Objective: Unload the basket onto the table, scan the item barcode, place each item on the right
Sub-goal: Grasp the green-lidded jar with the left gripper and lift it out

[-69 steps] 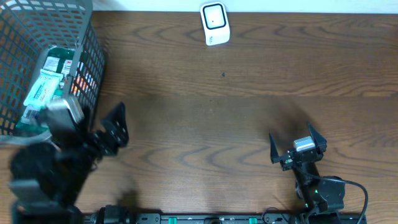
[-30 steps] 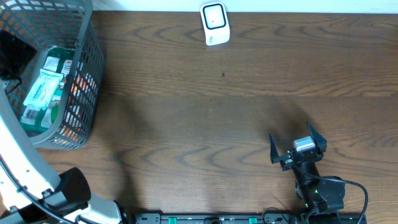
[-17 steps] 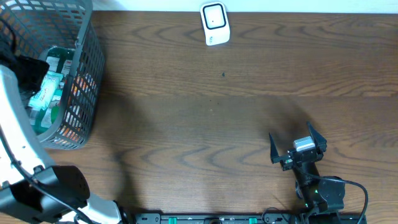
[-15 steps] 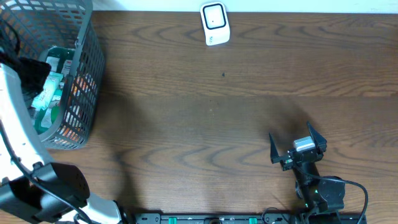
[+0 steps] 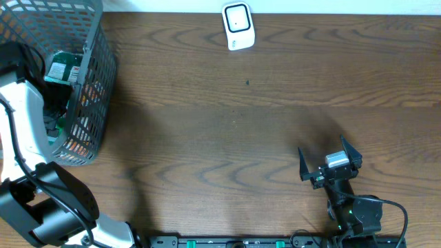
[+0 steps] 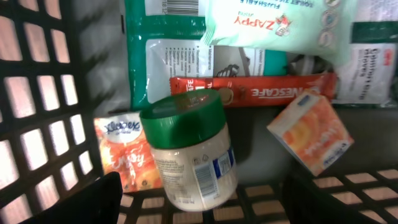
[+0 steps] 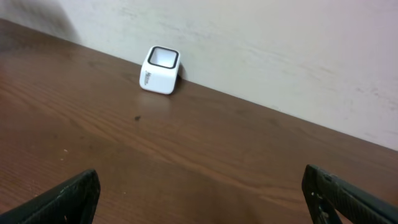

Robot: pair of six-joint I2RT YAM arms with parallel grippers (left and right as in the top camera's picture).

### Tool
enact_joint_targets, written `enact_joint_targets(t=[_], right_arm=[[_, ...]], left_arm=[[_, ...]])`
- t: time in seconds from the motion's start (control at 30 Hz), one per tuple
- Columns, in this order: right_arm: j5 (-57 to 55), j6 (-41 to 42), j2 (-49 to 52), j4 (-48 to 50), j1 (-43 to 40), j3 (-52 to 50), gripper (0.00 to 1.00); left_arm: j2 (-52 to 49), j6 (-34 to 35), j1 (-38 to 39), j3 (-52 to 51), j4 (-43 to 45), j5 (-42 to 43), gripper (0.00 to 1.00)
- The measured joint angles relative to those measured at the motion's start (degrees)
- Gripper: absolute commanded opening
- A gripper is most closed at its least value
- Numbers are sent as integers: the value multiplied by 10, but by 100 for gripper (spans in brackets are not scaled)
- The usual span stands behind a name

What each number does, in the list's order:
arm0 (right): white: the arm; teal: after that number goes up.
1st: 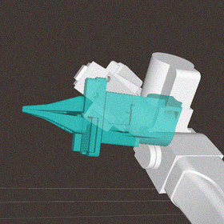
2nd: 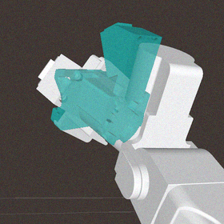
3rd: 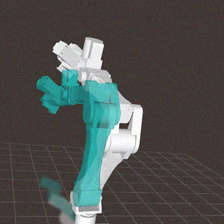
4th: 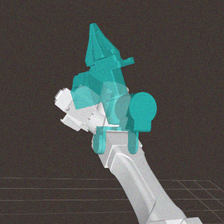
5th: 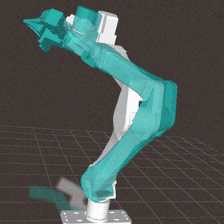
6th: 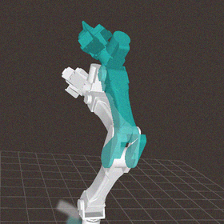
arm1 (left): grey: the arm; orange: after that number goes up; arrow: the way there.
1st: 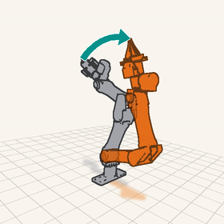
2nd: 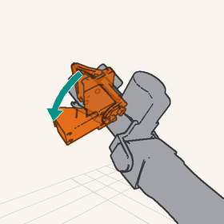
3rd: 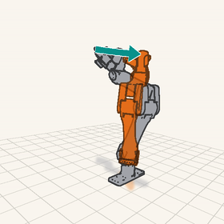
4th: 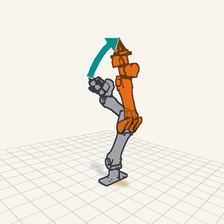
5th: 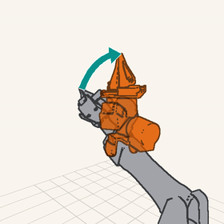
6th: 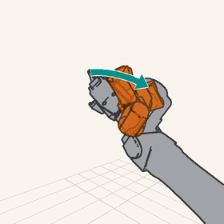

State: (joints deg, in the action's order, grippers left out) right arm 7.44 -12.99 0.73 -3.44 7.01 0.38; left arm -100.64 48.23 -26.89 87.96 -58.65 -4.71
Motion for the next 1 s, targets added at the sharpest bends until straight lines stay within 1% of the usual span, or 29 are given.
enact_joint_targets(t=[0.17, 0.57, 0.6, 0.77, 0.93, 1.0], right_arm=[[0, 0, 0, 0, 0, 0, 99], [0, 0, 0, 0, 0, 0, 99], [0, 0, 0, 0, 0, 0, 99], [0, 0, 0, 0, 0, 0, 99], [0, 0, 0, 0, 0, 0, 99], [0, 0, 0, 0, 0, 0, 99]], left_arm=[[-8, 7, 0, -38, 24, 1, 82], [-61, 11, 0, -51, 27, 29, 81], [-66, 11, 0, -51, 27, 30, 78], [-89, 15, 0, -52, 30, 34, 68], [-91, 13, 0, -52, 29, 35, 59], [-90, 12, 0, -52, 29, 35, 54]])
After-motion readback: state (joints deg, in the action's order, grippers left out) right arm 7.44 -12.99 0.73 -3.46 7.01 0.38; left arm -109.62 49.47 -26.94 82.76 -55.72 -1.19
